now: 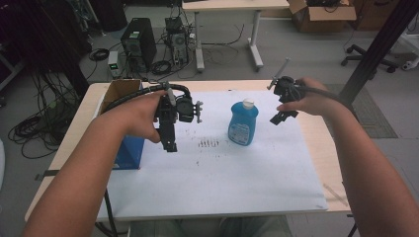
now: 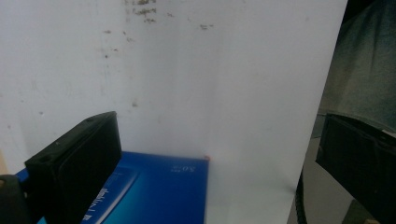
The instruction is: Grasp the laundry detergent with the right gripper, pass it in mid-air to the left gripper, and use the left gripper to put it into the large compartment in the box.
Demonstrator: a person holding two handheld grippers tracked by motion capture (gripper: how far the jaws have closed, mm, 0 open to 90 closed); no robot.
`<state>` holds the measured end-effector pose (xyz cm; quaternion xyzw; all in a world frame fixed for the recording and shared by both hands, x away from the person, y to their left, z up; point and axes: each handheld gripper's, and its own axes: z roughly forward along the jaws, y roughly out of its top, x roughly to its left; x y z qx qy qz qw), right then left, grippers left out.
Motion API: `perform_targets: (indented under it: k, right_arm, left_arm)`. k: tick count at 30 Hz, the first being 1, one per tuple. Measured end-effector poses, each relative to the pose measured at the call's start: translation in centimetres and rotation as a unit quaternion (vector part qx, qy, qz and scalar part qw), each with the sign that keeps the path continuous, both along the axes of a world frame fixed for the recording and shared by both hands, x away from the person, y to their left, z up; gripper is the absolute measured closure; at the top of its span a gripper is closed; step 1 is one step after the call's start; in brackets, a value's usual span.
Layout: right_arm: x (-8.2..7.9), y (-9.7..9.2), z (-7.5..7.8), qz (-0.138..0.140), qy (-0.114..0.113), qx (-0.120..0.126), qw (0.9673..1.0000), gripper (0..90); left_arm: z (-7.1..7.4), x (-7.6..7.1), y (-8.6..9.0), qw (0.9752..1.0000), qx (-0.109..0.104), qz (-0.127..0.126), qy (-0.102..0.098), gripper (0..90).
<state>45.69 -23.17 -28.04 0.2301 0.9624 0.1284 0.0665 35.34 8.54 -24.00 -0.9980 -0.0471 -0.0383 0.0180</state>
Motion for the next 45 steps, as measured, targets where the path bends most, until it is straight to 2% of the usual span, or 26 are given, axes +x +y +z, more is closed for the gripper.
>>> perform_targets:
  k: [7,8,13,17,21,26,27,28,32,33,34,35,38,40,41,42,45]
  right_arm:
    - [-0.9,-0.2,-1.6,-0.002,0.004,0.022,0.9997,4.2]
    - [-1.1,-0.2,-2.0,-0.001,0.006,0.036,0.9993,4.2]
    - [-1.6,0.1,-3.1,0.003,0.007,0.054,0.9985,4.5]
    - [-1.9,0.4,-4.0,0.003,-0.001,0.061,0.9981,4.7]
    - [-2.1,0.7,-4.7,0.011,-0.004,0.083,0.9965,4.6]
    - [-2.2,1.0,-5.5,0.004,-0.009,0.083,0.9965,4.7]
    - [-2.3,1.0,-5.7,0.007,-0.008,0.101,0.9948,4.5]
    - [-2.4,1.0,-5.8,0.006,-0.01,0.108,0.9941,4.5]
    - [-2.4,1.0,-6.3,-0.003,-0.017,0.111,0.9937,4.5]
    - [-2.5,1.0,-6.6,0.002,-0.018,0.124,0.9921,4.2]
    - [-2.5,1.0,-6.6,0.002,-0.018,0.124,0.9921,4.2]
    - [-2.6,1.0,-6.9,-0.002,-0.024,0.135,0.9905,4.1]
    - [-2.6,1.2,-7.3,-0.013,-0.031,0.136,0.9901,4.2]
    - [-2.7,1.2,-7.4,-0.01,-0.033,0.141,0.9893,4.0]
    - [-2.7,1.2,-7.6,-0.01,-0.04,0.158,0.9866,3.7]
    - [-2.7,1.2,-7.7,-0.012,-0.045,0.163,0.9855,3.6]
    - [-2.6,1.3,-7.9,-0.017,-0.048,0.168,0.9845,3.5]
  left_arm:
    - [-0.7,-0.5,0.3,1.0,0.003,0.0,0.003,0.4]
    - [-0.8,-0.6,0.3,1.0,0.003,0.0,0.003,0.4]
    - [-0.9,-0.8,0.4,1.0,0.003,0.0,0.003,0.4]
    - [-1.1,-0.8,0.4,1.0,0.003,-0.002,0.004,0.4]
    - [-1.2,-0.9,0.5,1.0,0.003,-0.001,0.005,0.4]
    - [-1.3,-0.9,0.6,1.0,0.004,-0.001,0.005,0.4]
    - [-1.3,-0.9,0.6,1.0,0.004,-0.003,0.005,0.4]
    - [-1.3,-0.9,0.7,1.0,0.004,-0.003,0.005,0.4]
    - [-1.4,-0.9,0.7,1.0,0.005,-0.002,0.007,0.4]
    - [-1.5,-0.9,0.7,1.0,0.003,-0.003,0.006,0.4]
    - [-1.5,-0.9,0.7,1.0,0.003,-0.003,0.006,0.4]
    - [-1.6,-0.9,0.7,1.0,0.004,-0.004,0.008,0.4]
    - [-1.7,-0.9,0.8,1.0,0.004,-0.003,0.008,0.4]
    - [-1.7,-0.9,0.7,0.9999,0.005,-0.003,0.009,0.4]
    - [-1.8,-0.9,0.7,1.0,0.002,-0.004,0.009,0.4]
    - [-1.8,-0.9,0.7,0.9999,0.004,-0.004,0.009,0.4]
    - [-1.8,-0.9,0.7,0.9999,0.004,-0.004,0.009,0.4]
